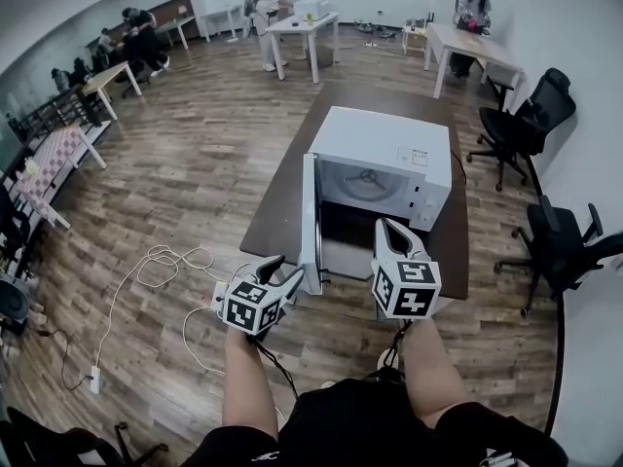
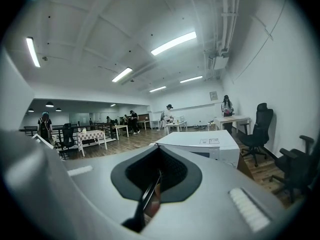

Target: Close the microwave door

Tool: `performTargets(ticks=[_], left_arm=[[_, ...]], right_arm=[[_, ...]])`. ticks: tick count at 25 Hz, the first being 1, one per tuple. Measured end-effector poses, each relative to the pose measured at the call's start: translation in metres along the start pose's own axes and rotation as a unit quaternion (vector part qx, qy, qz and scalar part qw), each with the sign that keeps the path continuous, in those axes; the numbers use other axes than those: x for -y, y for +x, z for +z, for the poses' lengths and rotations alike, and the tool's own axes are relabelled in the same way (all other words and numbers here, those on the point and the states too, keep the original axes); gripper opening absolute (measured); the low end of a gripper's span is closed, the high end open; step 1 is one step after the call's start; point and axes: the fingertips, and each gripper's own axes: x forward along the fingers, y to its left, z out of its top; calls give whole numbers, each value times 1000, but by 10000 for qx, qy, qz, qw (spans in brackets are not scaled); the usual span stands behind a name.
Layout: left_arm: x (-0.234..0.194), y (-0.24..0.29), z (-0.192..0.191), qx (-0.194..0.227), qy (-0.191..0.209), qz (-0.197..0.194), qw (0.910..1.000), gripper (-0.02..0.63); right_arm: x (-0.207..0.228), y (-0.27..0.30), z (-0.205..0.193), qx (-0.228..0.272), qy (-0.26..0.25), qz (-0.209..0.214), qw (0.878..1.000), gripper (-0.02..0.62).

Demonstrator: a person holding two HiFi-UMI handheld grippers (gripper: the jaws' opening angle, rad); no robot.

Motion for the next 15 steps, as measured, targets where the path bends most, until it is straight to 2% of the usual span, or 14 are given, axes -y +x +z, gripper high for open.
performTargets(ticks=[3,8,12,15], left_arm=[[-2,5,-13,-85,-88,-83,9999,213],[-3,20,-26,-415,190,-6,9990,198],[-4,31,-30,-525,378,64,9979,186],[0,40,-29,-528,463,-24,9975,181]], right_arm=[[1,1,2,3,-21,-26,10000,9],[3,1,-2,-29,-37,-129,9999,9],[9,-3,-6,-46,-37,-265,9996,9],[16,-8,-7,-44,-27,-387,9992,9]])
